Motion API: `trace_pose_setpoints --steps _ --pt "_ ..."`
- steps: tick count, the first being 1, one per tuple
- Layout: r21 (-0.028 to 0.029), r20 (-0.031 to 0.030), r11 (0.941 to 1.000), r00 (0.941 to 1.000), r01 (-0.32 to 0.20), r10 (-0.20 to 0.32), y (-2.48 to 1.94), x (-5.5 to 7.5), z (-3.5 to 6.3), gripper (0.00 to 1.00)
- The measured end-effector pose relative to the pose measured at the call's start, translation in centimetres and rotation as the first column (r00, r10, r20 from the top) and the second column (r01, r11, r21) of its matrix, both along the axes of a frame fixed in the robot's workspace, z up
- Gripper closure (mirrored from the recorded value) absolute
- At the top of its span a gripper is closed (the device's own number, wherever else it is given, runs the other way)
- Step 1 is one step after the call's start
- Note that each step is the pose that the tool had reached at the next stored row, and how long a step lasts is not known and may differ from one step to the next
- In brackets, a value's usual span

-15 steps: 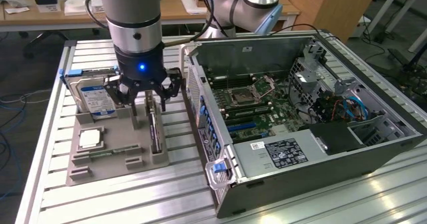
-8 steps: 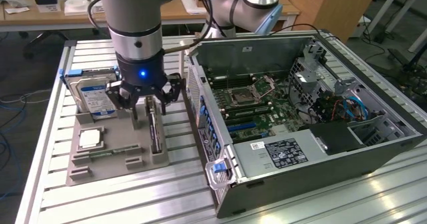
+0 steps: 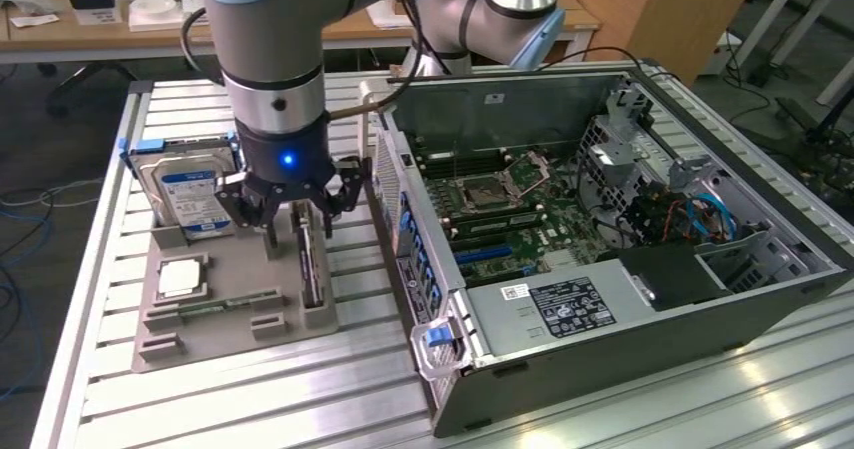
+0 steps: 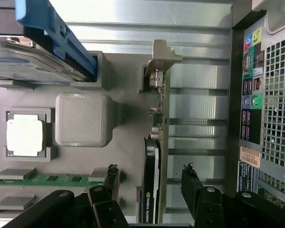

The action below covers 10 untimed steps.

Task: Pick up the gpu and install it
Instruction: 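Pick up the gpu and move the gpu toward the slot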

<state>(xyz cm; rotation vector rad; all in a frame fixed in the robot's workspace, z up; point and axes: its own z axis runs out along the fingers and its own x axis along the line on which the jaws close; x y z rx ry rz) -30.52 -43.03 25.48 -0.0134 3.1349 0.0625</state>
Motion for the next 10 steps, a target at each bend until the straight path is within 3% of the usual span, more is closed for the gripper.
trace_pose_setpoints --steps 6,10 --pt "-0.0014 0.0001 1.0 1.0 0.009 -0.009 0.16 0.0 -1.09 0.35" --pt "-0.0034 0.0 0.9999 0.9999 0.014 -0.014 0.62 0.0 -1.83 0.35"
